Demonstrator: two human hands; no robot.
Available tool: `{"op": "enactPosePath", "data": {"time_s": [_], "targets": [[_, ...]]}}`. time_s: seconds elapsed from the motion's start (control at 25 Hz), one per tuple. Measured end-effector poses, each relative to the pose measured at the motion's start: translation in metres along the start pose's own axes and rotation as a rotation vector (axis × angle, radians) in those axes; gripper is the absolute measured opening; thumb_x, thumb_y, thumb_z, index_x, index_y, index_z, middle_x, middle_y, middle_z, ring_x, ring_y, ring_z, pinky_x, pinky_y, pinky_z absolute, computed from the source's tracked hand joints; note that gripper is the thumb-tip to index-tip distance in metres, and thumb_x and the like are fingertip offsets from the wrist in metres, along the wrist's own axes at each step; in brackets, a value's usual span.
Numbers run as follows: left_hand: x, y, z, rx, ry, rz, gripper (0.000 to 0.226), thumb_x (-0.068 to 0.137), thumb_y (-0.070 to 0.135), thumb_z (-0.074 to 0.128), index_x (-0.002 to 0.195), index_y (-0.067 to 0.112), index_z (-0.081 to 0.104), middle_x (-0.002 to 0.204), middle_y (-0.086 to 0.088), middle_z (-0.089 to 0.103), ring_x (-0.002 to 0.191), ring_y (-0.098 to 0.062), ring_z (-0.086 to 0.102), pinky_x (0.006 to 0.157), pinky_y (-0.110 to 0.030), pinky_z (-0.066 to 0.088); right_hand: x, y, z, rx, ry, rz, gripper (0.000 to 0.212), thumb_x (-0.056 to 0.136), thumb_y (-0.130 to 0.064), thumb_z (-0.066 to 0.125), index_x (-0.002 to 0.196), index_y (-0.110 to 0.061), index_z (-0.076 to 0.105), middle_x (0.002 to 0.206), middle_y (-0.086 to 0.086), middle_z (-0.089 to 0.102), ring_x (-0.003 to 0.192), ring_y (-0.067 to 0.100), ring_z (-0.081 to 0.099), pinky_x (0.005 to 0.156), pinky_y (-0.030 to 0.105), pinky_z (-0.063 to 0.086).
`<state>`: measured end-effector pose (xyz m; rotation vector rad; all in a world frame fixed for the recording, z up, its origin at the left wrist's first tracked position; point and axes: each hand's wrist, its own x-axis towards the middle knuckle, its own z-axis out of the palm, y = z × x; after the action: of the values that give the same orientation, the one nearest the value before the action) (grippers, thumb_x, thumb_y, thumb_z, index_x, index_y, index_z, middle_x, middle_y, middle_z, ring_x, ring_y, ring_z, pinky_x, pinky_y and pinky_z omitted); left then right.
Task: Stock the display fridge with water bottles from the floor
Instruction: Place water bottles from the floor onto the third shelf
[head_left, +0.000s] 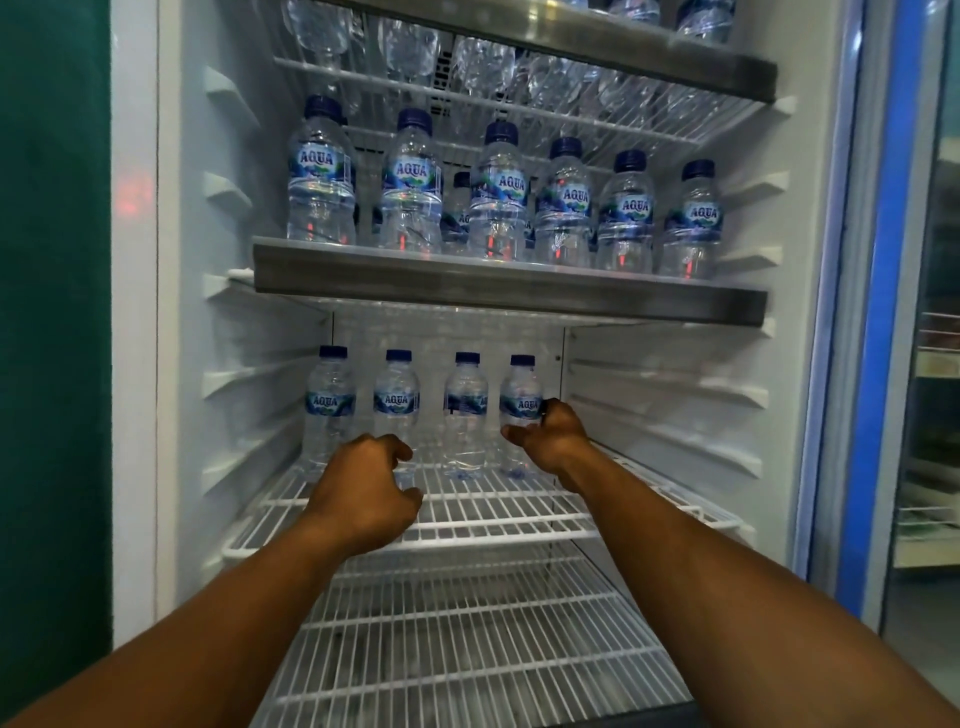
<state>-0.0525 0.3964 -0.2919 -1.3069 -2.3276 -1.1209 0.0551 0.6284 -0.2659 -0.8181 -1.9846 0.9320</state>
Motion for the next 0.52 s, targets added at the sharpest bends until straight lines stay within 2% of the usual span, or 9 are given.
{"op": "enactPosePath", "data": {"time_s": [0.2,0.24,0.28,0.36,0.4,0.44,0.52], "targets": [[-0.001,-0.001,-0.001,-0.013,0.014,0.022,0.055,0.079,0.025,0.079,0.129,0.019,0.058,0.122,-0.002,0.063,0.108,-0.017,0.061,0.091,-0.027,0.05,-0.011,-0.006,0.0,-0.093,-0.003,0.028,0.05,0.081,-0.026,0.08,0.125,-0.012,0.058,0.121,0.01,0.067,0.107,0.027,0.065,0.092,0.035,0.052],[-0.001,-0.001,-0.001,-0.018,0.016,0.02,0.055,0.079,0.025,0.079,0.129,0.02,0.058,0.122,-0.002,0.063,0.108,-0.016,0.061,0.09,-0.027,0.05,-0.017,-0.011,-0.002,-0.135,0.041,0.019,0.053,0.081,-0.028,0.08,0.125,-0.012,0.056,0.122,0.01,0.066,0.107,0.027,0.064,0.09,0.034,0.053],[-0.001,0.0,-0.001,-0.02,0.015,0.019,0.056,0.079,0.025,0.08,0.129,0.02,0.058,0.122,-0.002,0.063,0.108,-0.016,0.061,0.09,-0.027,0.05,-0.022,-0.017,-0.004,-0.175,0.137,-0.03,0.054,0.08,-0.029,0.08,0.124,-0.012,0.054,0.122,0.009,0.063,0.107,0.026,0.063,0.088,0.033,0.052],[0.0,0.0,-0.001,-0.026,0.012,0.016,0.056,0.079,0.026,0.08,0.13,0.02,0.058,0.122,-0.002,0.063,0.109,-0.016,0.061,0.092,-0.028,0.051,-0.034,-0.035,-0.005,-0.221,0.36,-0.301,0.046,0.084,-0.027,0.075,0.122,-0.014,0.052,0.12,0.007,0.058,0.105,0.025,0.06,0.085,0.033,0.052],[0.0,0.0,0.0,-0.03,0.012,0.015,0.056,0.079,0.026,0.08,0.13,0.02,0.057,0.123,-0.002,0.063,0.11,-0.016,0.061,0.092,-0.028,0.051,-0.036,-0.046,-0.004,-0.222,0.394,-0.439,0.04,0.086,-0.025,0.072,0.12,-0.015,0.053,0.118,0.007,0.057,0.103,0.025,0.06,0.084,0.034,0.053],[0.001,-0.001,0.0,-0.035,0.014,0.012,0.056,0.079,0.025,0.08,0.13,0.02,0.057,0.123,-0.002,0.062,0.109,-0.017,0.061,0.091,-0.027,0.051,-0.036,-0.057,-0.001,-0.234,0.355,-0.503,0.038,0.087,-0.024,0.07,0.12,-0.015,0.054,0.119,0.007,0.058,0.102,0.025,0.061,0.085,0.035,0.054],[0.001,-0.001,-0.001,-0.045,0.019,0.001,0.056,0.079,0.024,0.079,0.13,0.02,0.057,0.122,-0.001,0.063,0.107,-0.016,0.061,0.087,-0.025,0.051,-0.028,-0.077,0.006,-0.329,0.159,-0.427,0.052,0.089,-0.026,0.068,0.135,-0.017,0.047,0.133,0.007,0.056,0.111,0.027,0.06,0.095,0.037,0.052]]}}
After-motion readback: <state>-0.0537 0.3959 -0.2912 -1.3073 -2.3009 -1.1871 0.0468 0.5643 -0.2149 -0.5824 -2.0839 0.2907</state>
